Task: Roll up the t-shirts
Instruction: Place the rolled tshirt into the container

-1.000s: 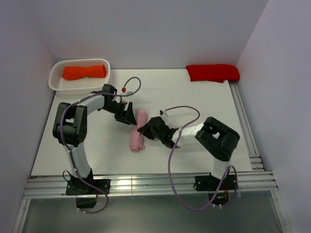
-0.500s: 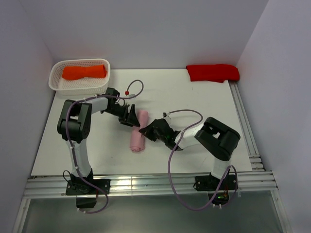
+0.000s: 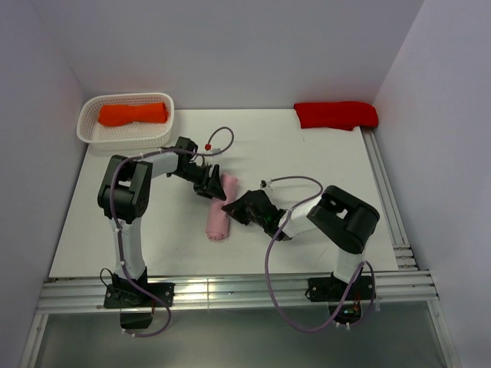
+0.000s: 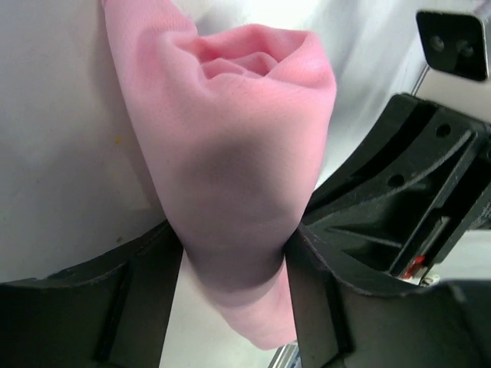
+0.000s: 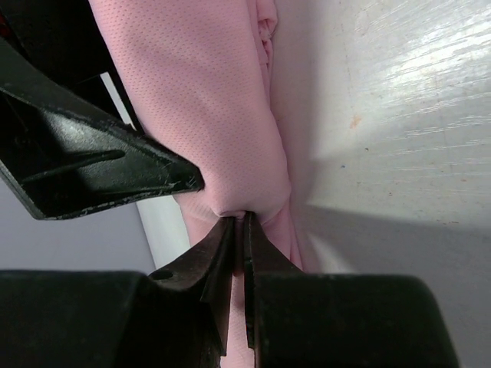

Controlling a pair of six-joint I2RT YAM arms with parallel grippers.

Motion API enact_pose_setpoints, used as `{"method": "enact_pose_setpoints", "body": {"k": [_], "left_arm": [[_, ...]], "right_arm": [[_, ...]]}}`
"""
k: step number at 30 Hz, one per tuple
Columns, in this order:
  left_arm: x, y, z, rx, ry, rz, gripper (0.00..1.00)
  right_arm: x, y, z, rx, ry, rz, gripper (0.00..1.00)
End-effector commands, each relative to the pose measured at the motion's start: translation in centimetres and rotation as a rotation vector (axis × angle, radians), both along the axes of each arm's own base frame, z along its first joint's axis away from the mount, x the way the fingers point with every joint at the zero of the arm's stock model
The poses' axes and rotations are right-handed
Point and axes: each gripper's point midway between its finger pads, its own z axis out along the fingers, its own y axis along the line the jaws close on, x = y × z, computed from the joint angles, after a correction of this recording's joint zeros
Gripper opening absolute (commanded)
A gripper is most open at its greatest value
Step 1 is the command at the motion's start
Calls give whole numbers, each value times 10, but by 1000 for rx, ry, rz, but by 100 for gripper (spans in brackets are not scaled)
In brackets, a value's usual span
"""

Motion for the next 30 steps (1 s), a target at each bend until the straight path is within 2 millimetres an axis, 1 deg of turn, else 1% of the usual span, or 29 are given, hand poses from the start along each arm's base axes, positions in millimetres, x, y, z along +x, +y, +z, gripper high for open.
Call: {"method": "enact_pose_setpoints", "body": {"k": [1,2,4,5,6,7,8,9,10,11,12,13,14,15,16,17,18,19,21,22,23,24,26,27,28,29,30], "left_arm": [[13,6,-31,149,-30,25,58],[13,5,-31,163,-27,27,54],[16,5,-34,186,-29,29,48],[18,5,-35,199,-31,32,38],[17,6,-38,215,-19,35,32],[21,5,-36,227,-30,35,28],[23,5,-36,236,-32,36,15],[27,5,-35,246,-31,42,8],[29,6,-36,256,-32,46,3],[33,9,-37,280,-41,56,0],[36,9,-37,289,-45,64,0],[41,8,-33,286,-61,69,0],[43,8,-31,281,-69,71,0],[47,7,-26,275,-83,76,0],[54,6,-19,257,-105,82,0],[59,4,-13,244,-123,90,0],[64,5,-9,238,-135,97,0],[74,4,0,225,-161,107,0],[86,6,7,221,-191,116,0],[99,6,19,205,-227,128,0],[105,7,25,198,-241,132,0],[120,11,39,186,-283,154,0],[134,14,53,159,-311,173,0],[149,17,72,128,-350,193,0],[157,18,83,106,-364,203,0],[162,20,89,91,-361,210,0],[177,26,111,59,-406,232,0]], "right_arm": [[-34,-33,-59,-215,155,47,0],[-33,-31,-57,-214,150,49,0],[-33,-32,-57,-237,149,58,0],[-27,-27,-51,-236,138,58,0],[-26,-26,-50,-253,129,70,2],[-26,-27,-50,-274,134,75,7],[-22,-22,-43,-269,119,79,13],[-21,-22,-40,-283,114,85,31],[-17,-19,-33,-281,100,82,39],[-15,-19,-28,-283,90,83,46],[-13,-18,-23,-286,75,86,50],[-11,-16,-10,-278,60,88,54],[-9,-17,-4,-281,47,81,55],[-7,-17,3,-284,29,82,56],[-5,-19,18,-276,10,75,57],[-4,-21,25,-277,-8,65,57],[-3,-24,32,-282,-23,58,57],[-4,-28,47,-275,-42,50,58],[0,-36,62,-288,-77,24,59],[-2,-41,73,-291,-91,16,59],[-1,-44,79,-293,-106,9,59],[-1,-51,86,-300,-115,-9,60],[-1,-56,93,-300,-127,-20,60],[-1,-60,98,-297,-134,-27,60],[-1,-62,98,-300,-134,-31,60],[-1,-64,100,-302,-137,-35,60],[-2,-65,103,-305,-141,-38,60]]}}
